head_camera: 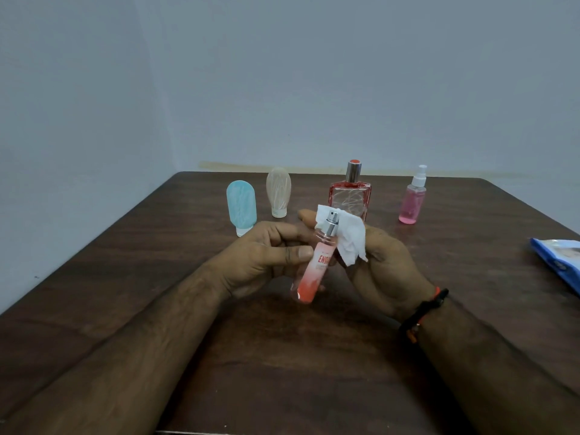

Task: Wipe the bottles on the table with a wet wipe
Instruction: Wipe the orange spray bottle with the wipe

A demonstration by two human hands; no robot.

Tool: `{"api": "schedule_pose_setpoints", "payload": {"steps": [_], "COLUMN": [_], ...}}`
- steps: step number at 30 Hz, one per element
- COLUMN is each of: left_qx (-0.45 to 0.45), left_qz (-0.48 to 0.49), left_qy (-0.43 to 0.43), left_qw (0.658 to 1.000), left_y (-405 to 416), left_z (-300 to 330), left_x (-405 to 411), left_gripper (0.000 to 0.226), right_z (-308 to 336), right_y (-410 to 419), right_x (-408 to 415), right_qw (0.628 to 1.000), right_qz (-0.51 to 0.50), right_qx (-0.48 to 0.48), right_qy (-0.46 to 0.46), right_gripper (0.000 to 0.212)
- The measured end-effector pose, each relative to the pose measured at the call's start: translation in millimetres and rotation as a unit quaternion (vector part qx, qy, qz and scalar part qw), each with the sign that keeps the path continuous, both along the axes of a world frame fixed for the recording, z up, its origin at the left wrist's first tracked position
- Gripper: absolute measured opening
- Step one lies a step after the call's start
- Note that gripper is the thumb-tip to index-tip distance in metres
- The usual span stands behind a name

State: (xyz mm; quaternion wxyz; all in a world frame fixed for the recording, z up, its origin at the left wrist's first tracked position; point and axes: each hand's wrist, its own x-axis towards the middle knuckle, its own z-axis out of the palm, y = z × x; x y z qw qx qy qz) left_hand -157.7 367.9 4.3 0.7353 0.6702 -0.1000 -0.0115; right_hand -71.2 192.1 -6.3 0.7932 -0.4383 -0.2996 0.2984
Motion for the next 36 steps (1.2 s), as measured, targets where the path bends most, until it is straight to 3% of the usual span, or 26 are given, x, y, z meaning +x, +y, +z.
{"api": "schedule_pose_setpoints", "payload": {"steps": [4,9,11,14,17,20,23,26,30,32,36], "left_qx": [-0.028,-0.031,-0.011,0.005,0.090,0.229,0.368,0.483,0.552,0.573,0.573], "left_qz": [-0.073,-0.013,0.043,0.107,0.168,0.255,0.315,0.330,0.321,0.311,0.312], "left_qy": [0.002,-0.014,-0.019,-0.024,-0.053,-0.107,-0.189,-0.266,-0.302,-0.309,-0.307], "left_qw": [0.997,0.999,0.999,0.994,0.980,0.933,0.854,0.766,0.708,0.692,0.693], "left_y": [-5,-8,-8,-9,-12,-13,-17,-21,-24,-25,-24], "left_z": [0,-1,-2,-5,-6,-6,-6,-5,-4,-4,-3], "left_x": [-2,1,3,5,6,7,5,7,8,8,6], "left_gripper": [0.038,0.041,0.029,0.032,0.032,0.033,0.031,0.028,0.030,0.033,0.031], "right_z": [4,1,2,4,1,-2,-2,-3,-2,-1,-2], "right_y": [-4,-2,0,2,1,2,2,1,0,-2,-3], "right_x": [-5,-4,-4,-4,-2,-3,-4,-2,3,8,14], "right_qw": [0.996,0.997,0.999,0.985,0.925,0.830,0.804,0.799,0.809,0.822,0.832], "right_qz": [0.090,0.067,0.029,-0.052,-0.185,-0.314,-0.373,-0.401,-0.440,-0.441,-0.417], "right_qx": [0.016,0.021,0.000,-0.071,-0.160,-0.240,-0.229,-0.228,-0.202,-0.195,-0.214], "right_qy": [0.021,0.034,-0.029,-0.148,-0.291,-0.394,-0.402,-0.386,-0.334,-0.303,-0.297], "right_gripper": [0.050,0.051,0.037,0.027,0.025,0.026,0.024,0.029,0.035,0.034,0.029]}}
